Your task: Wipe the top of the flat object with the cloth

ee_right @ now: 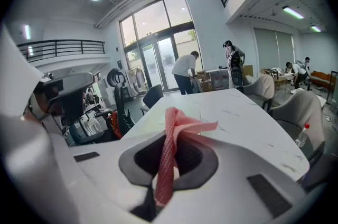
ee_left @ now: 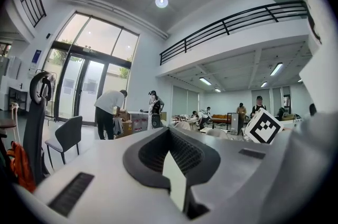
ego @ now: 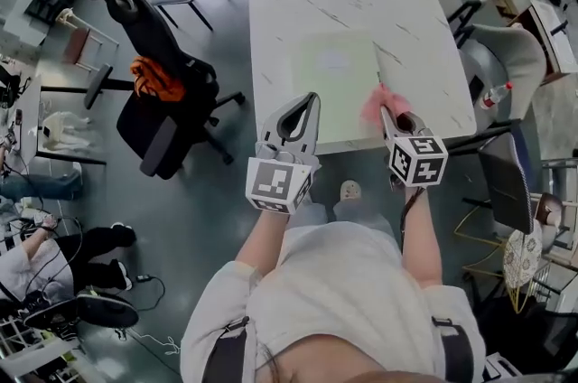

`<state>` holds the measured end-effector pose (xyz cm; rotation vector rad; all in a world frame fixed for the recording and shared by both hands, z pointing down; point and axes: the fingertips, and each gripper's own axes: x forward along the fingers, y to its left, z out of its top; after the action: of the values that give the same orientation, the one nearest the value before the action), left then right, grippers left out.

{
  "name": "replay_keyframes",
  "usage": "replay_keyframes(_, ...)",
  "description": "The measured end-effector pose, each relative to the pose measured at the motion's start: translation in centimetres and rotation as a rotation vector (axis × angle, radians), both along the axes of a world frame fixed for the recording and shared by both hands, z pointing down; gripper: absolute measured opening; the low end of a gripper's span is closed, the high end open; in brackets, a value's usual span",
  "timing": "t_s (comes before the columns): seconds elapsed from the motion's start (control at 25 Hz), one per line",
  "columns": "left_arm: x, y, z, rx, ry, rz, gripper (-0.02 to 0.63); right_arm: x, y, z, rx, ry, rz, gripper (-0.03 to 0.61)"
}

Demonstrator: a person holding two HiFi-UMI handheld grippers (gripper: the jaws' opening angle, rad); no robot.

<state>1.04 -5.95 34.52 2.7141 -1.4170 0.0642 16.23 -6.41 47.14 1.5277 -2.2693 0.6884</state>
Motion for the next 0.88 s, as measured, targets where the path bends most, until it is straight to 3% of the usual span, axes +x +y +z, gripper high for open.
replay_keyframes(0.48,2.1,-0.6,-1.6,0.038,-0.003,0.080,0.011,1.7,0.2,-7.8,0.194,-0.051,0.066,0.026)
replay_keyframes(0.88,2.8,-1.2,-2.5,0.061,-0.002,0.097,0.011,2.2,0.8,-12.3,0.320,-0.059,0.075,0.026)
